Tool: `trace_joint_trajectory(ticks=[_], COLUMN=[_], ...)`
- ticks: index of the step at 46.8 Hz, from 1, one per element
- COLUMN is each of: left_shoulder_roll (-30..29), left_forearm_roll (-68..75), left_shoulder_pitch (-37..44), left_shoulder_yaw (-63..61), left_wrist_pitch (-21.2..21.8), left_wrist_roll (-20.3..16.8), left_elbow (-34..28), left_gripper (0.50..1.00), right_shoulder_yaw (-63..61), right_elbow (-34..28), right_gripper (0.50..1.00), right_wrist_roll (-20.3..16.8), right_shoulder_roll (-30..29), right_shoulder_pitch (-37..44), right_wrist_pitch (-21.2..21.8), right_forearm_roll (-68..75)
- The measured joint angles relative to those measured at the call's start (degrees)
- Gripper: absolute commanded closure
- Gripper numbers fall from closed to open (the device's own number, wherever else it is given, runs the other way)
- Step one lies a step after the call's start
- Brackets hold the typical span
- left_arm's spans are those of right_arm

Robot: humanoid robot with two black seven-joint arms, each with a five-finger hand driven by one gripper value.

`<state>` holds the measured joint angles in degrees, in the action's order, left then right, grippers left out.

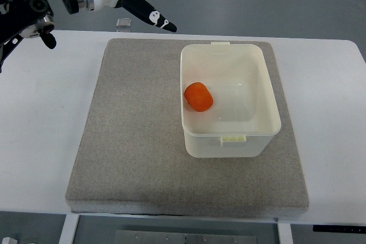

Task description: Put orange in box with left hand

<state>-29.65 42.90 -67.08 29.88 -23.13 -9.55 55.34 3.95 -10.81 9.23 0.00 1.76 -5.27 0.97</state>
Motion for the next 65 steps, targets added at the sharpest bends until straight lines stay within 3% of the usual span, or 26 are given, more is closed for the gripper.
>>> trace_joint_trajectory(ticks=[8, 23, 43, 65], left_shoulder_roll=[-0.14, 0.03, 0.64, 1.12], left_forearm_roll=[-8.35, -24.22, -42.47, -58.03], left_shoulder_pitch=[2.16, 6.41, 10.08, 11.97], left_shoulder_yaw=[0.01, 0.15, 0.04, 0.18], left_wrist_pitch=[-0.40, -0.94, -8.49, -9.19], left_wrist_roll=[-0.03, 0.05, 0.59, 11.97], left_elbow=[-7.71, -14.57, -20.95, -22.57], left_gripper=[0.506, 0.506, 0.504, 0.504], right_shoulder_yaw=[0.00, 0.00, 0.00, 0.00], right_elbow=[0.00, 0.00, 0.00, 0.00], right_gripper=[0.568, 0.568, 0.568, 0.568], right_wrist_roll=[0.00, 0.00, 0.00, 0.00], right_shoulder_roll=[0.00, 0.00, 0.00, 0.00], right_shoulder_pitch=[0.00, 0.00, 0.00, 0.00], right_wrist_pitch=[0.00, 0.00, 0.00, 0.00], right_forearm_roll=[0.00, 0.00, 0.00, 0.00])
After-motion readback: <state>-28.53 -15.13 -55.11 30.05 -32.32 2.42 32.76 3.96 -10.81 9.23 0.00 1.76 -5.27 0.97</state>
